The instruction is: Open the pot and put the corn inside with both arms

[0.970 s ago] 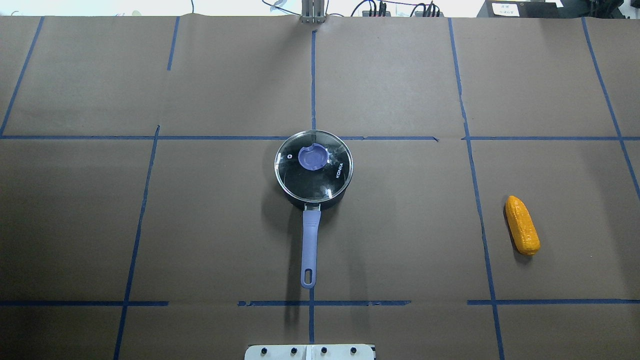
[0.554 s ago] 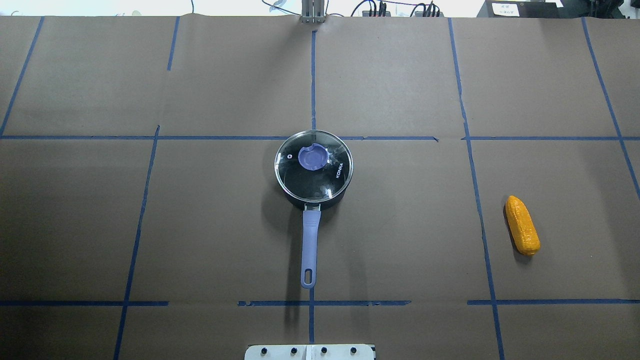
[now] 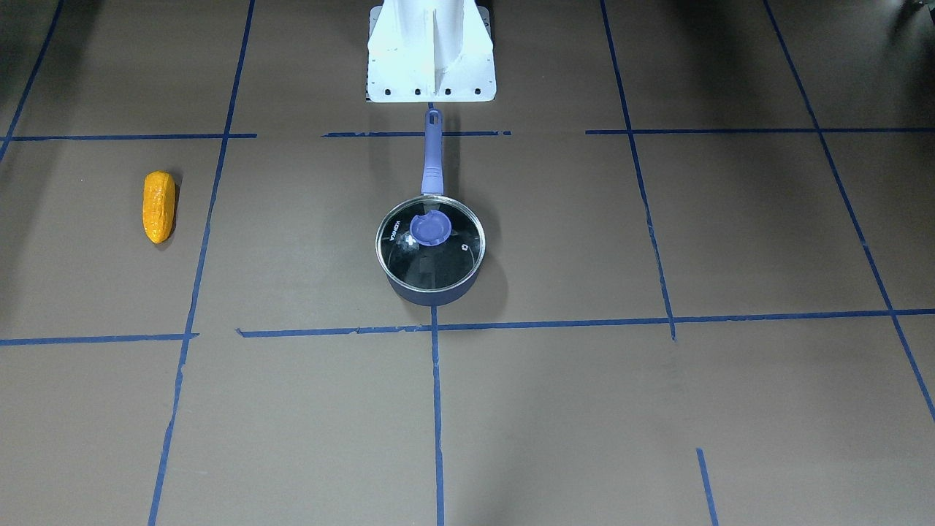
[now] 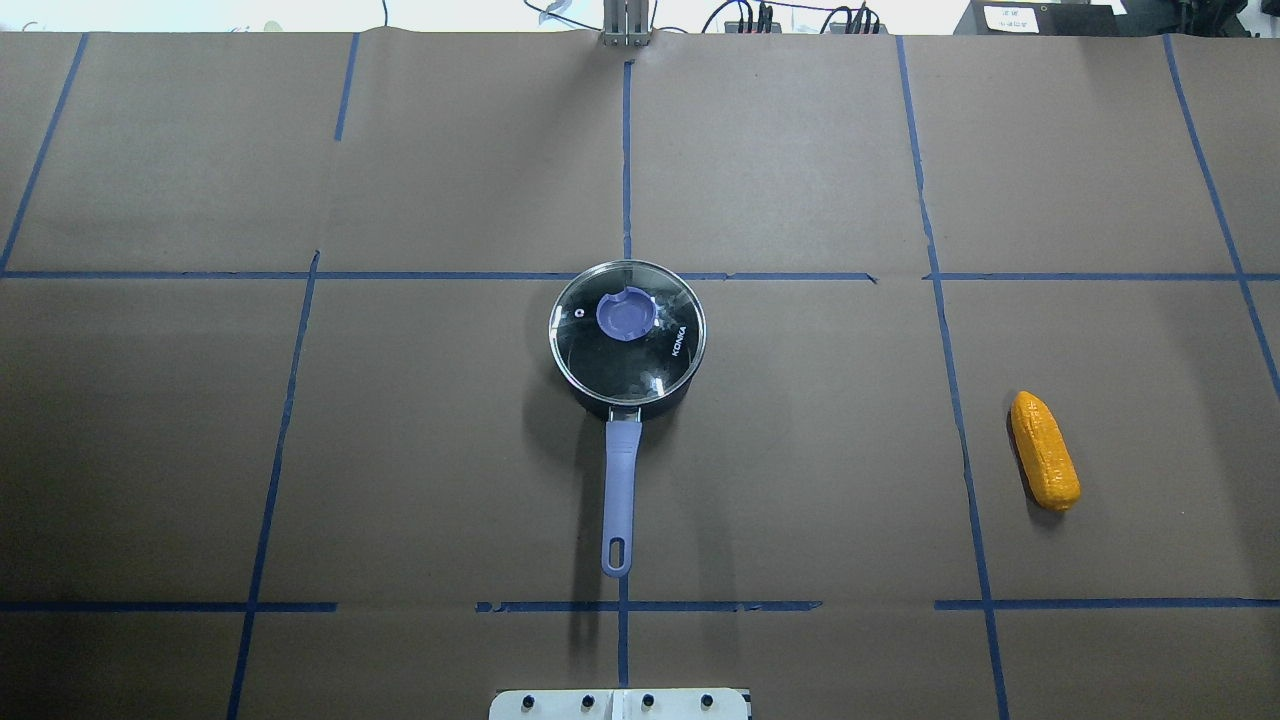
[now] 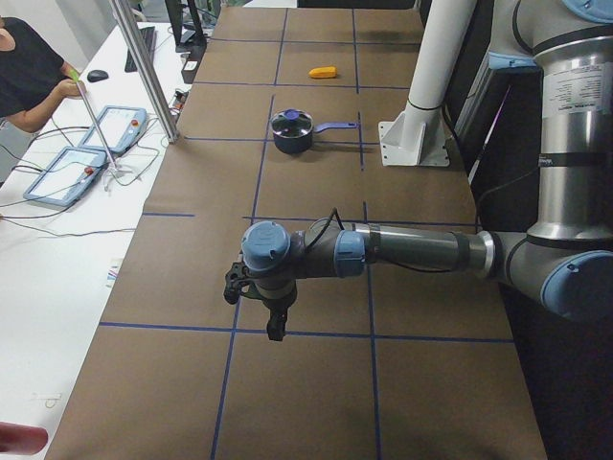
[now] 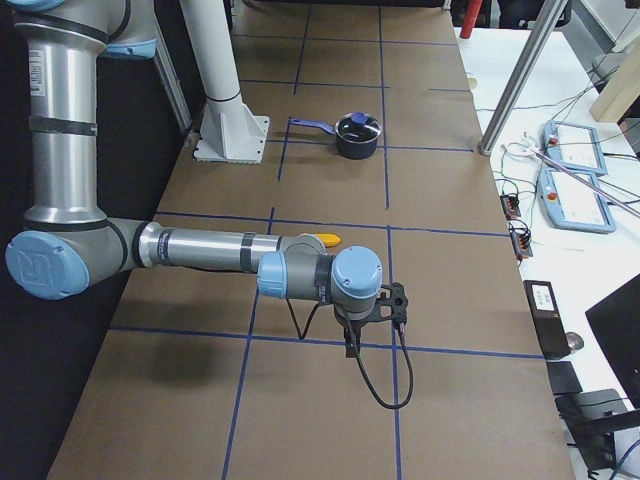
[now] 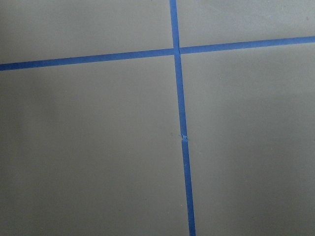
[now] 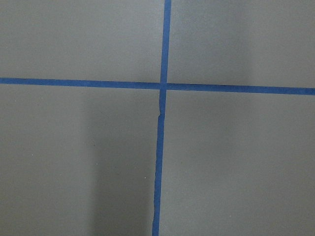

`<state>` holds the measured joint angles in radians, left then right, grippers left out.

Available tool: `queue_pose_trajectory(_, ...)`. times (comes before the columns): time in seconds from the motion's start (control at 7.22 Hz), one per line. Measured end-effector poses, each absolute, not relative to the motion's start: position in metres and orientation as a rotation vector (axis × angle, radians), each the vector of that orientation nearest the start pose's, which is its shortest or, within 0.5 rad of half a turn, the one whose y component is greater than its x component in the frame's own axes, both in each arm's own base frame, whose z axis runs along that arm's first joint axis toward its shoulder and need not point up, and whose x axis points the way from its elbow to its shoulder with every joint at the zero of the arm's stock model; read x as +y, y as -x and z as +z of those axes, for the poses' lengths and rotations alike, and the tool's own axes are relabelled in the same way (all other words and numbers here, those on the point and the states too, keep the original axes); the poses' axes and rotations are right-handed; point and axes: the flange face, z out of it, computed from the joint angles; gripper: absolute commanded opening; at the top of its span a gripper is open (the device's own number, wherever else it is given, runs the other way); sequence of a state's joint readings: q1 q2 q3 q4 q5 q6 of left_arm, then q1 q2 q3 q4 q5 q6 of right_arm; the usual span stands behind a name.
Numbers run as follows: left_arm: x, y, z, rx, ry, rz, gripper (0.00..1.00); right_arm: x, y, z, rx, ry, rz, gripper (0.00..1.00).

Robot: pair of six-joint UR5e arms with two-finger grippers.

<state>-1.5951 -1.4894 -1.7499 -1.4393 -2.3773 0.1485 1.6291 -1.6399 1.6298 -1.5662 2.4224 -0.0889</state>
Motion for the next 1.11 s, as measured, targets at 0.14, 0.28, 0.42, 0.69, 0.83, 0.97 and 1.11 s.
queue_pose_trajectory(0.14, -0.454, 0.071, 0.59, 0.803, -0.069, 0.078, 1.0, -0.458, -0.085, 0.656, -0.849, -0.059, -0.028, 1.0)
queue_pose_trajectory(0.28, -0.453, 0.059, 0.549, 0.803, -0.1, 0.055, 1.0, -0.459, -0.085, 0.656, -0.85, -0.061, -0.029, 1.0)
queue_pose_trajectory(0.42, -0.45, 0.035, 0.505, 0.811, -0.122, 0.05, 1.0, -0.46, -0.085, 0.655, -0.85, -0.063, -0.031, 1.0)
queue_pose_trajectory(0.69, -0.44, -0.038, 0.42, 0.855, -0.114, 0.034, 1.0, -0.462, -0.085, 0.652, -0.852, -0.066, -0.03, 1.0)
queue_pose_trajectory(0.83, -0.441, -0.079, 0.381, 0.887, -0.098, 0.028, 1.0, -0.464, -0.085, 0.649, -0.853, -0.072, -0.031, 1.0)
queue_pose_trajectory(0.97, -0.443, -0.117, 0.345, 0.917, -0.076, 0.027, 1.0, -0.468, -0.085, 0.643, -0.854, -0.084, -0.036, 1.0)
queue_pose_trajectory(1.11, -0.447, -0.153, 0.307, 0.932, -0.041, 0.032, 1.0, -0.47, -0.085, 0.639, -0.855, -0.09, -0.039, 1.0)
